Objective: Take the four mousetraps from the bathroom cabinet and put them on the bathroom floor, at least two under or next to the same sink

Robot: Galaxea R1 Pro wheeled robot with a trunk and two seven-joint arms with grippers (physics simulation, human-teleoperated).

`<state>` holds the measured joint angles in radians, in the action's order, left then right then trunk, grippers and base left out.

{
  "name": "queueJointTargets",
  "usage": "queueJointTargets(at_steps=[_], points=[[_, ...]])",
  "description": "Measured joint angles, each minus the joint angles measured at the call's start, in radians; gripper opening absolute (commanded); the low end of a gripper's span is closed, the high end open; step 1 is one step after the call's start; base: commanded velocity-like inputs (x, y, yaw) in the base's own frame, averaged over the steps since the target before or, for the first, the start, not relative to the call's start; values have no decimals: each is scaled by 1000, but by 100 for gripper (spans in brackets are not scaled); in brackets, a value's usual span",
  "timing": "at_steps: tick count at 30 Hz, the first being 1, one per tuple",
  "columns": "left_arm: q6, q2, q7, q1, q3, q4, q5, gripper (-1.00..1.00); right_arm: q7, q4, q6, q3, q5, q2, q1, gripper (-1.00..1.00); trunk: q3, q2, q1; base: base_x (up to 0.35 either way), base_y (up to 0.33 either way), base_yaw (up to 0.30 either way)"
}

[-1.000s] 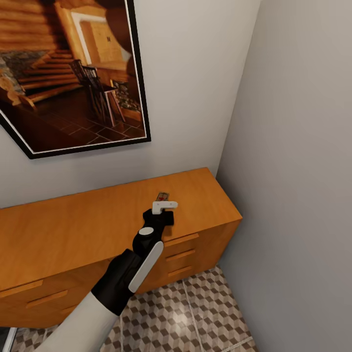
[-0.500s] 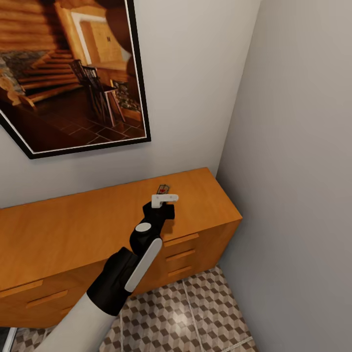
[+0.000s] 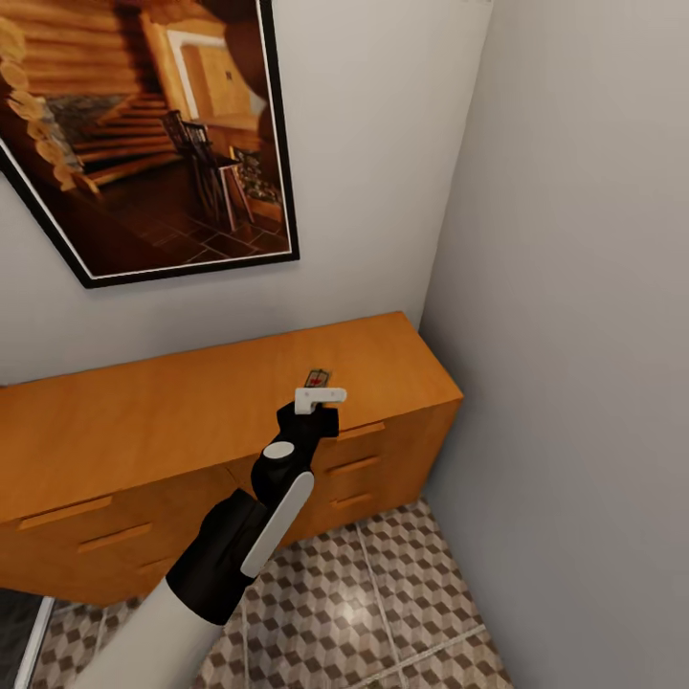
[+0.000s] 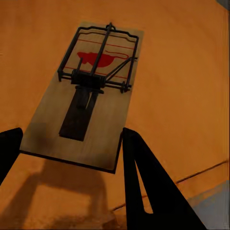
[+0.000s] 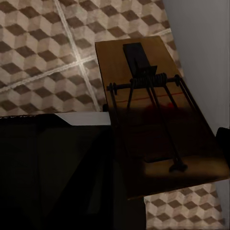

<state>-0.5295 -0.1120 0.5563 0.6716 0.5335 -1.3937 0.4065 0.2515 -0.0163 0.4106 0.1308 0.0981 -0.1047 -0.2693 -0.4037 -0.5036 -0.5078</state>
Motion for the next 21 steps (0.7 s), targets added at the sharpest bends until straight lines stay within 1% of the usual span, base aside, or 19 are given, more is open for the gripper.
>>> queueJointTargets(at_steps=[14, 21], points=[[0, 1, 0, -12, 0, 2, 1, -100, 0, 0, -2, 0, 0, 1, 0, -100, 0, 0, 0, -340, 0, 0], [1, 1, -1, -14, 0, 43, 1, -100, 0, 0, -3, 0, 0, 1, 0, -100, 0, 0, 0, -337, 24, 0]])
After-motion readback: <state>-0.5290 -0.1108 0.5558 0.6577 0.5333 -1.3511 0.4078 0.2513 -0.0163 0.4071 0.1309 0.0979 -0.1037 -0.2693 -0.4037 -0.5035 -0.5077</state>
